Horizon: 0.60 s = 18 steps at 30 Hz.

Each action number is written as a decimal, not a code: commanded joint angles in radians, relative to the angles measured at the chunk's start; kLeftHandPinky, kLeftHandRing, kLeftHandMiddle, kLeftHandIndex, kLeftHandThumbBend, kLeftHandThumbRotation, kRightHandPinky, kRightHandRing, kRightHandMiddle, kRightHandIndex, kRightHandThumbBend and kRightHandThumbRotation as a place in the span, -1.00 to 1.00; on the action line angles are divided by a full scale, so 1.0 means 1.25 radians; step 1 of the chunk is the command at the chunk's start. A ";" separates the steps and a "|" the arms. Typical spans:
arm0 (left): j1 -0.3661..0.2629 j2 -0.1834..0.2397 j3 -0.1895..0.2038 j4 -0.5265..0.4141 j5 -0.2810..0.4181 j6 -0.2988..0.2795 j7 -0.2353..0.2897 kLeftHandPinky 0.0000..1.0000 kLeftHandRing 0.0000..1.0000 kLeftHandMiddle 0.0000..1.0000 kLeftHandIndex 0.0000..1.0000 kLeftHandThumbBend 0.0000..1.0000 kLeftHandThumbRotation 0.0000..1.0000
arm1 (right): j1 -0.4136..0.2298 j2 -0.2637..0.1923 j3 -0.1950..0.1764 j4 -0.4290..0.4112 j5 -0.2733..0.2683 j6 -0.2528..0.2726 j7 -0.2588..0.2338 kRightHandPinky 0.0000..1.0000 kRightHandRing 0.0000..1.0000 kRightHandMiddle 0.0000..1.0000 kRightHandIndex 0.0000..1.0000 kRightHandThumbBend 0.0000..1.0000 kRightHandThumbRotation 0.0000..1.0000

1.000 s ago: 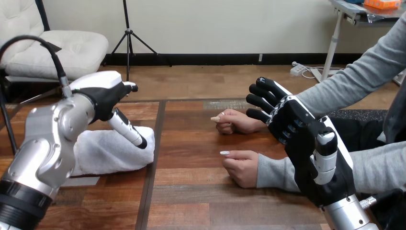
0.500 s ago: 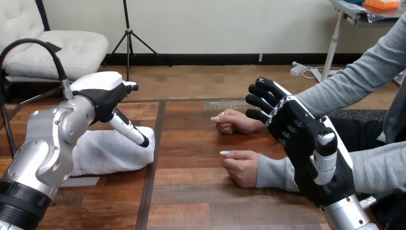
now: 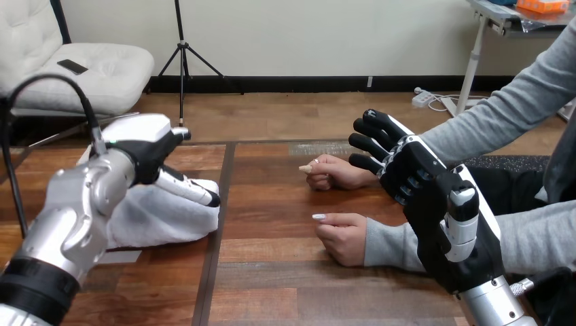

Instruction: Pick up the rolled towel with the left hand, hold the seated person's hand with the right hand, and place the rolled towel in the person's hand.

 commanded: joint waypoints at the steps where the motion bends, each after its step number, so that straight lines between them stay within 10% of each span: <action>1: -0.068 -0.016 -0.004 0.042 0.004 -0.016 0.026 0.98 0.89 0.94 0.90 1.00 0.33 | -0.042 -0.006 -0.006 -0.022 0.005 -0.011 -0.003 0.72 0.79 0.80 0.76 1.00 1.00; 18: -0.105 -0.045 -0.022 0.170 0.002 -0.053 0.032 1.00 0.98 1.00 0.96 1.00 0.23 | -0.041 -0.008 -0.007 -0.020 0.012 -0.012 0.002 0.70 0.78 0.80 0.76 1.00 1.00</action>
